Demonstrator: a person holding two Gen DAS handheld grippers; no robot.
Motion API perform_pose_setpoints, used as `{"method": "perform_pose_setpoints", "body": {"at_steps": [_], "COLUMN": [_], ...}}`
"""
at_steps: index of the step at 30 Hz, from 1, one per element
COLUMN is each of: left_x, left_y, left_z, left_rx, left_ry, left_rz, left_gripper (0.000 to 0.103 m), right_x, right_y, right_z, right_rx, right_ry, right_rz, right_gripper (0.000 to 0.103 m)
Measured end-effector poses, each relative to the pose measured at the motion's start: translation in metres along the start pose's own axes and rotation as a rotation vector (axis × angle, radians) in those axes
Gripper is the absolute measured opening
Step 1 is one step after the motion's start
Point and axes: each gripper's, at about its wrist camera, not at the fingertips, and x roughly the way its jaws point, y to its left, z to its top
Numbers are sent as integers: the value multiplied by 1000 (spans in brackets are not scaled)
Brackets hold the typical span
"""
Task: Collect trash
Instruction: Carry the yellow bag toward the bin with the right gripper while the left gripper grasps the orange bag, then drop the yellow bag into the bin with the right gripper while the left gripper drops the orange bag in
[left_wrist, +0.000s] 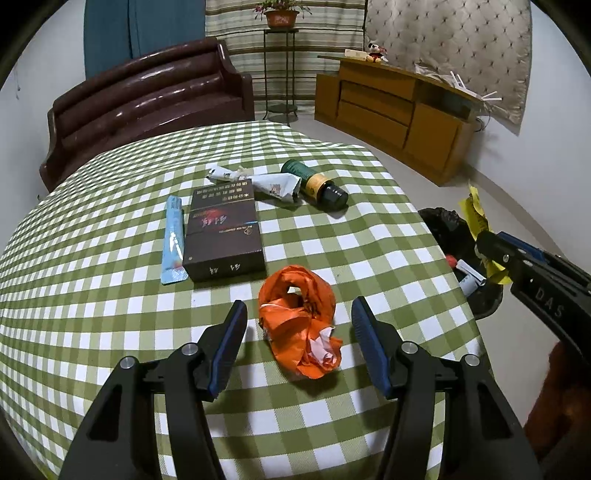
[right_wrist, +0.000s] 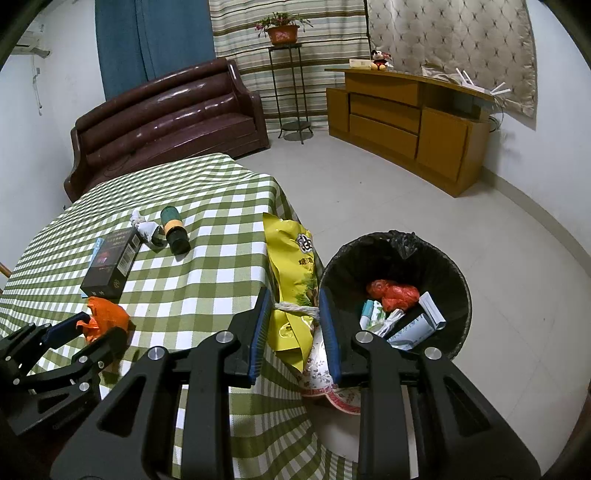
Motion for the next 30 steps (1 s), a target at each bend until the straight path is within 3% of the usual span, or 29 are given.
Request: {"method": "perform_pose_setpoints", "body": {"at_steps": [3, 5, 20, 30], "left_x": [0, 1, -12, 4], "left_y": [-1, -1, -22, -77], "left_z": [-2, -3, 13, 52], "left_rx": [9, 14, 52, 106], "left_ry": [6, 11, -55, -112], "left_rz": [8, 2, -33, -96], "left_gripper": [57, 43, 42, 42], "right_x": [0, 0, -5, -4], "right_y": [0, 0, -17, -58], "right_z": [0, 0, 2, 10], "right_rx": [0, 0, 11, 52], "right_ry": [0, 0, -21, -47], "right_rz": [0, -1, -37, -128], "right_gripper": [26, 26, 26, 26]}}
